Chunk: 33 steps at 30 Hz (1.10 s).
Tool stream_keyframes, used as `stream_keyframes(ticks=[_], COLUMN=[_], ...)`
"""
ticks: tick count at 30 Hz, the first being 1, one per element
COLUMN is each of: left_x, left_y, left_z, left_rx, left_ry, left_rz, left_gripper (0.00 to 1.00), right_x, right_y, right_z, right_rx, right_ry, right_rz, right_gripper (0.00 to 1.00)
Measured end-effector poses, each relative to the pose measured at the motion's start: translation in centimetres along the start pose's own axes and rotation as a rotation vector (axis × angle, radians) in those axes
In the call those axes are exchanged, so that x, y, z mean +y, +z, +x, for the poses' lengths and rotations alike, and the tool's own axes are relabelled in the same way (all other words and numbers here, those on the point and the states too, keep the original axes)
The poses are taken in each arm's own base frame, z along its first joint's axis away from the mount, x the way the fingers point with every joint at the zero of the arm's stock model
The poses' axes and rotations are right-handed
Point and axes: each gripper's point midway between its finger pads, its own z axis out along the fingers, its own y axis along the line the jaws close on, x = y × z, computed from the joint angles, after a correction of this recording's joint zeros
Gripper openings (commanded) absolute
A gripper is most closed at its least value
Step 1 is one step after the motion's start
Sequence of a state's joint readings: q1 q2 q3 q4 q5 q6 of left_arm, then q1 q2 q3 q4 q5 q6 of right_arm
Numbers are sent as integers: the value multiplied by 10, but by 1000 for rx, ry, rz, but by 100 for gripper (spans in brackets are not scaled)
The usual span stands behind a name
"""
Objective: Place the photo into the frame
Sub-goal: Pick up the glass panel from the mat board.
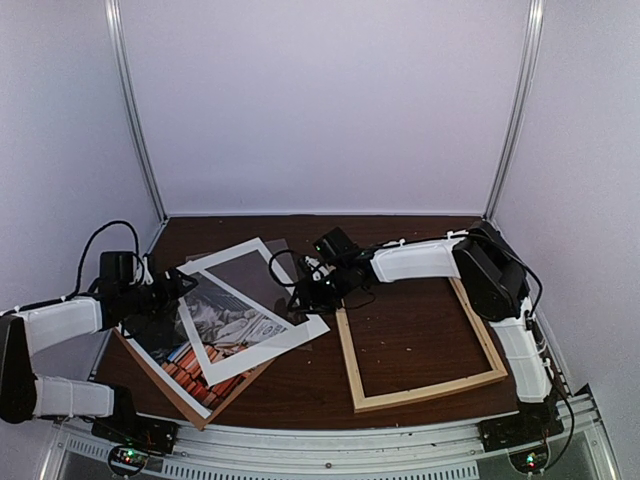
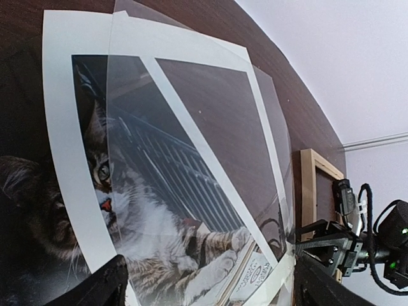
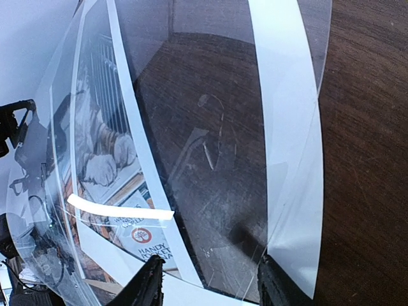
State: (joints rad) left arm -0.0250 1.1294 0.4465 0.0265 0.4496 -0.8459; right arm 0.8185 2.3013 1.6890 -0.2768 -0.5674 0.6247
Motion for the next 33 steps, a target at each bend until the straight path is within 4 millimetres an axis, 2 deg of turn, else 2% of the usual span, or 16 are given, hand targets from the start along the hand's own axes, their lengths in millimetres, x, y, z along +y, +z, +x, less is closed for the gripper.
stream_keyframes(ticks=[7,11,27,33], left_x=[-7,-11,-16,-15], left_y=[-3,-5,1,4], left_z=[-3,-6,-12,-8], left_rx=[-11,-15,2,30], left_ry=[-18,-27,-35,-22], left_rz=[20,32,38,45], left_gripper=[92,89,37,21], right_x=[-3,-3,-3,-2], right_y=[-2,-2,-3,-3], right_z=[1,2,3,4], right_rx=[-2,-3,1,6], right_ry=[-24,-33,-47,-69], right_rz=[16,16,13,11], right_gripper=[51,51,51,52])
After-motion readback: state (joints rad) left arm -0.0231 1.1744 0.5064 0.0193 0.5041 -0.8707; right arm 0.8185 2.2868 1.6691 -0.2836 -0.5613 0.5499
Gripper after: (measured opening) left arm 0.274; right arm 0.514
